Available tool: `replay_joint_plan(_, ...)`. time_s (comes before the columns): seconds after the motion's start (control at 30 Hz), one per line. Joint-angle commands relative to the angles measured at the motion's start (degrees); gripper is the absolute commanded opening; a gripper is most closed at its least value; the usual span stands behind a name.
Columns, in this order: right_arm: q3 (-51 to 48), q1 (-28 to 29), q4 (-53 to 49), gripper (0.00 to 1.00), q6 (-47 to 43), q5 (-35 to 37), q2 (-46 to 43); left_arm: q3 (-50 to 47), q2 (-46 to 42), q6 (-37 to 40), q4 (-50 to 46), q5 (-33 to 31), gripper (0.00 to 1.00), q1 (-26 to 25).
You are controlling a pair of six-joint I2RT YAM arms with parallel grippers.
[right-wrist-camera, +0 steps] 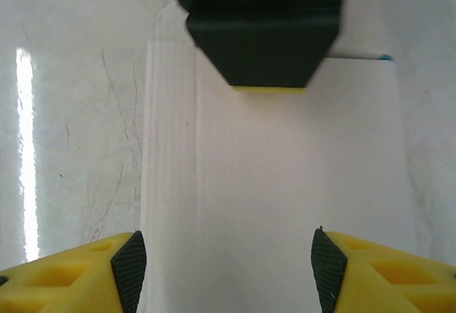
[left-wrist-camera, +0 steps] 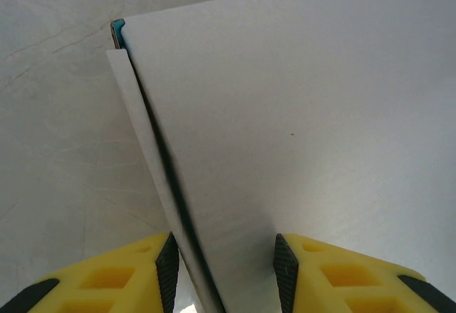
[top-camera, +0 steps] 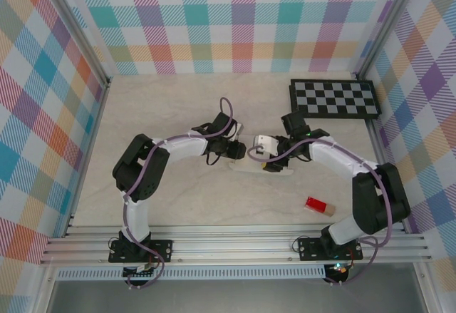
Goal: Fold the paper box
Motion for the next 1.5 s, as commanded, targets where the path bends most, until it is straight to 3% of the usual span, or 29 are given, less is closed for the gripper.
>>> replay_joint_plan(0.0,-0.79,1.31,3.7,0.64,-5.52,5.17,1.99,-0.81,3.62,1.55,-5.58,-1.51,0.42,0.41)
replay_joint_plan(0.27,-2.18,2.77,7.48,0.61,-8.47,11.94,5.57,-0.74,3.56,1.68,-5.58,-0.82,0.42,0.41)
replay_joint_plan(0.4,-2.1,2.94,3.94,0.61,-7.43,6.38,4.89,-0.55,3.7,1.9,-5.72,-0.7,0.42,0.49)
replay_joint_plan(0.77,-1.83,3.29,0.29,0.66,-4.65,3.3,4.67,-0.1,4.14,2.25,-5.92,-0.22,0.42,0.71)
replay_joint_plan(0.83,-0.6,3.29,-1.88,0.76,-3.15,1.69,4.36,-0.13,4.05,2.25,-5.91,-0.38,0.42,0.8)
replay_joint_plan(0.93,-0.19,3.5,-2.68,0.77,-0.84,0.35,3.27,-0.08,4.06,2.34,-6.01,-0.42,0.42,0.84)
replay_joint_plan(1.37,-2.71,4.6,-0.19,0.77,0.48,4.89,2.73,0.94,4.14,2.34,-6.82,0.18,0.41,0.84)
replay_joint_plan(1.47,-4.27,5.14,2.85,0.76,-0.45,8.79,3.3,0.93,3.97,2.34,-6.78,0.18,0.41,0.84)
